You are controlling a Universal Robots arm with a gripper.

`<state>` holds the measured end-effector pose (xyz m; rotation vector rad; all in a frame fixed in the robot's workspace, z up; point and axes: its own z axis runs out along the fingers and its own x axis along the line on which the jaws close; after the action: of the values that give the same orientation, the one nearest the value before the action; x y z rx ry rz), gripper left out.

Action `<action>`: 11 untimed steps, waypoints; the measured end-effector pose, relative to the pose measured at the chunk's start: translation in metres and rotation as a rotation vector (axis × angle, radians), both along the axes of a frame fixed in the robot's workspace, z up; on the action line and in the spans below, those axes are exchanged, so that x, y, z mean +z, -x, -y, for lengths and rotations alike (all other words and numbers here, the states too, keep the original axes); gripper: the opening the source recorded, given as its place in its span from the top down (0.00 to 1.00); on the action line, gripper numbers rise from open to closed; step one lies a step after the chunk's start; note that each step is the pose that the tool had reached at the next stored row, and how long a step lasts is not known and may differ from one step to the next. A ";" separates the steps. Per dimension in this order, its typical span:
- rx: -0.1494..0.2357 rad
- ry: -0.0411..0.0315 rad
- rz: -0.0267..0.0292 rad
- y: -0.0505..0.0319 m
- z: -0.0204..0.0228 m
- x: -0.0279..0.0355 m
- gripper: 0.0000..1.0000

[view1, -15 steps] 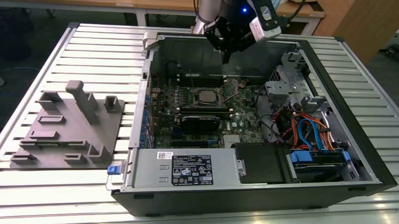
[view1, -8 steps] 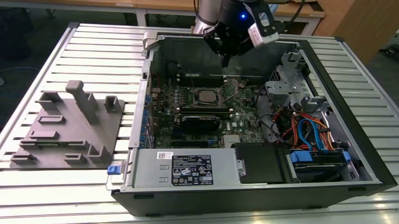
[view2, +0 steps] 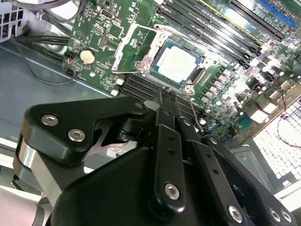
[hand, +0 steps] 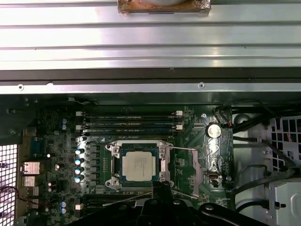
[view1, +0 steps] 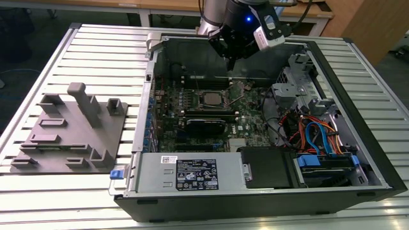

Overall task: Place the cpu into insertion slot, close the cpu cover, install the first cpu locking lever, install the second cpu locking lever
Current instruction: 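Close the cpu cover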

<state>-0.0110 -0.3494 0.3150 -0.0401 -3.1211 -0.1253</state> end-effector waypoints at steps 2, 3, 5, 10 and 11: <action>0.000 0.0000 0.0000 0.0000 0.0000 -0.0001 0.90; 0.000 0.0000 0.0000 0.0000 0.0000 -0.0001 0.90; 0.000 0.0000 0.0000 0.0000 0.0000 -0.0014 0.90; 0.000 0.0000 -0.0001 0.0000 0.0000 -0.0061 0.90; 0.000 0.0001 0.0000 0.0000 0.0000 -0.0062 0.90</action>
<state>-0.0110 -0.3494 0.3088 -0.0401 -3.1211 -0.1252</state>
